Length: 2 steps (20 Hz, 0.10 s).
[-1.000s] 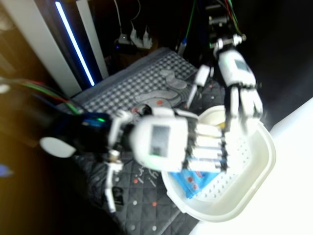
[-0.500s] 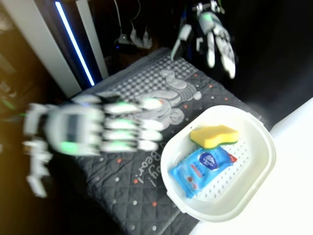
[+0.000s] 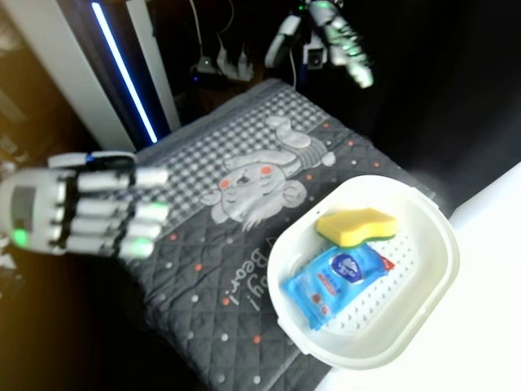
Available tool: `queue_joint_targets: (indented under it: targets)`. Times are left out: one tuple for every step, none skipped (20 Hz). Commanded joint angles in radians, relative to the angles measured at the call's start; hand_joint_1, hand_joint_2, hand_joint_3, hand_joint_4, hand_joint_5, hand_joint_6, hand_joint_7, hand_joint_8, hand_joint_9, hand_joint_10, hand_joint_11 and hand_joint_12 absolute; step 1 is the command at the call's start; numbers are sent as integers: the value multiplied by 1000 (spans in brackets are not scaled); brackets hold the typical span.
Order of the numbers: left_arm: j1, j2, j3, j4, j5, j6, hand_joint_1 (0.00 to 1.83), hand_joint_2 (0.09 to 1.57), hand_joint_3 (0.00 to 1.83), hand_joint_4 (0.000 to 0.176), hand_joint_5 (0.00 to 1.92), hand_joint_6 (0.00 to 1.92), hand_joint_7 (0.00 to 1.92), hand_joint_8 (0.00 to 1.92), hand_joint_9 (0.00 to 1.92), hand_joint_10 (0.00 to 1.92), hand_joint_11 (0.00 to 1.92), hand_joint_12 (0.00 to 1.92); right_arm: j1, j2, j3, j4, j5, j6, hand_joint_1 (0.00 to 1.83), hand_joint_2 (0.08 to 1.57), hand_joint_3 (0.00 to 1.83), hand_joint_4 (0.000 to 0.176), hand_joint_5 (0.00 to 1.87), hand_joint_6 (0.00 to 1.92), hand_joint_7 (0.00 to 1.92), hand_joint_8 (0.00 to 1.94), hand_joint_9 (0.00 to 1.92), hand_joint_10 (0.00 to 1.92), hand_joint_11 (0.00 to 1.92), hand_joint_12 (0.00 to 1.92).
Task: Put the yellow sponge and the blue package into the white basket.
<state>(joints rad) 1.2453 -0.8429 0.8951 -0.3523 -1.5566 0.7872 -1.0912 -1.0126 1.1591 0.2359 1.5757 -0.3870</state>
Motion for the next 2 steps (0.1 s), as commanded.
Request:
queue_joint_targets:
  targets:
    - [4,6,-12,21,-175,-6,447,941,12,173,0,0,0,0,0,0,0,9,-3,10,-8,-4,151,5,706,872,0,176,79,0,134,9,0,0,0,0]
    - [11,3,-15,10,-175,-1,425,948,13,165,0,0,0,0,0,0,0,1,-12,10,-13,5,160,5,698,865,0,176,90,5,150,14,0,0,0,0]
